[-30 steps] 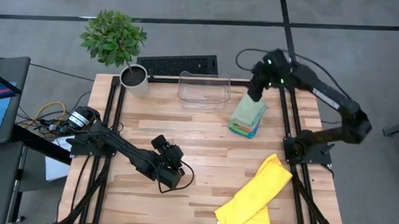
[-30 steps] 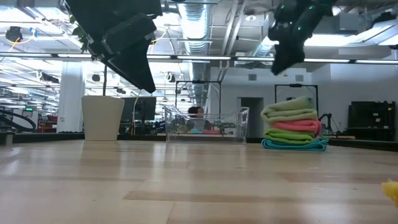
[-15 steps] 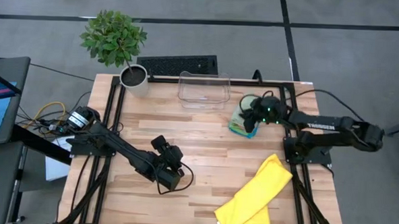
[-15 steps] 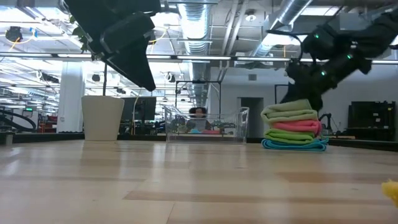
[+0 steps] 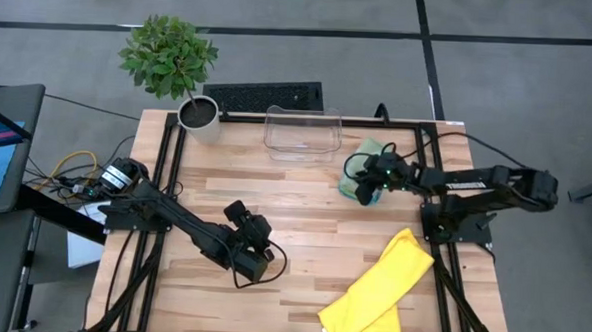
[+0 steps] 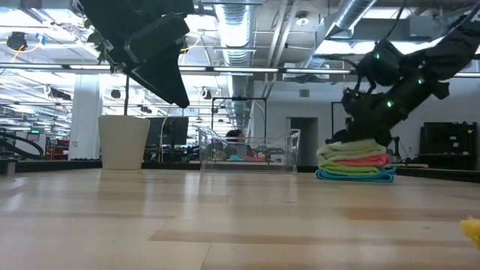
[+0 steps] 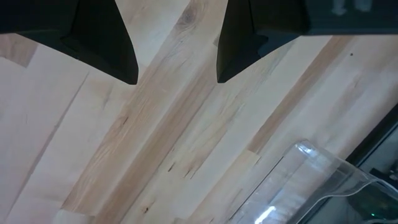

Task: Fold microfiber towels
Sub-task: Stack the light green microfiber towel on top of the pink microfiber towel, then fold the yellow microfiber towel

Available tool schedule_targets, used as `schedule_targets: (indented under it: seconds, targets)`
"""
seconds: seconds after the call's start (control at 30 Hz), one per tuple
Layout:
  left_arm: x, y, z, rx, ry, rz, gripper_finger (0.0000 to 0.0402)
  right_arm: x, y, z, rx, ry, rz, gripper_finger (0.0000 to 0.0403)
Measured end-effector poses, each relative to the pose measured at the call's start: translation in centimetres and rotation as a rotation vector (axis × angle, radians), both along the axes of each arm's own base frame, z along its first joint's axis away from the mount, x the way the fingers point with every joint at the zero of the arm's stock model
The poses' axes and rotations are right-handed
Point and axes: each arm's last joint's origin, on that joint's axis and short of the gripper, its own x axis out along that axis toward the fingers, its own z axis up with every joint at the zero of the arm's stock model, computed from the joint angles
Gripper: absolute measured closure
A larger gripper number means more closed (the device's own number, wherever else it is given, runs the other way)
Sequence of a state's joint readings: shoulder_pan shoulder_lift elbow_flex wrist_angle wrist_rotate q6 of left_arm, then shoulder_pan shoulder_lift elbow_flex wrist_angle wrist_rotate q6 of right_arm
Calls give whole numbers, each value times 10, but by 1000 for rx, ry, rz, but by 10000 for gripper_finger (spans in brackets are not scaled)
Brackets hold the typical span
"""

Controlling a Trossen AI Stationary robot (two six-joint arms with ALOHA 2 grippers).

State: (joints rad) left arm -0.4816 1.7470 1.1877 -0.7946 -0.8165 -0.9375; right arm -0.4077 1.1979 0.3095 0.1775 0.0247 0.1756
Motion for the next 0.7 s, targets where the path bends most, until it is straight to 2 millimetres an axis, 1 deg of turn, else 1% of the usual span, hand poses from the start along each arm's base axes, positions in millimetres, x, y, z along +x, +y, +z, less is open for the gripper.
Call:
schedule_targets:
  seconds: [0.07, 0.2, 0.27, 0.33, 0.43, 0.53, 0.63, 0.7]
  targets:
    - [0, 0, 0, -1, 0, 0, 189, 5, 0, 17, -27, -28, 19, 284]
    - [0, 0, 0, -8, -1, 3, 189, 1, 4, 47, -28, 1, 43, 284]
    - [0, 0, 0, -11, -2, 3, 189, -2, 12, 64, -7, -1, 57, 284]
    - [0, 0, 0, -14, 0, 2, 189, -10, 24, 74, 66, 27, 95, 284]
    - [0, -1, -1, -34, 17, -10, 189, -23, 47, 78, 244, 134, 160, 284]
    - [0, -1, -1, -51, 39, -29, 189, -34, 70, 71, 378, 296, 165, 284]
    - [2, -2, -1, -80, 37, -42, 189, -35, 94, 63, 469, 415, 149, 284]
    - [5, -5, -1, -107, 25, -70, 189, -33, 111, 59, 506, 469, 174, 284]
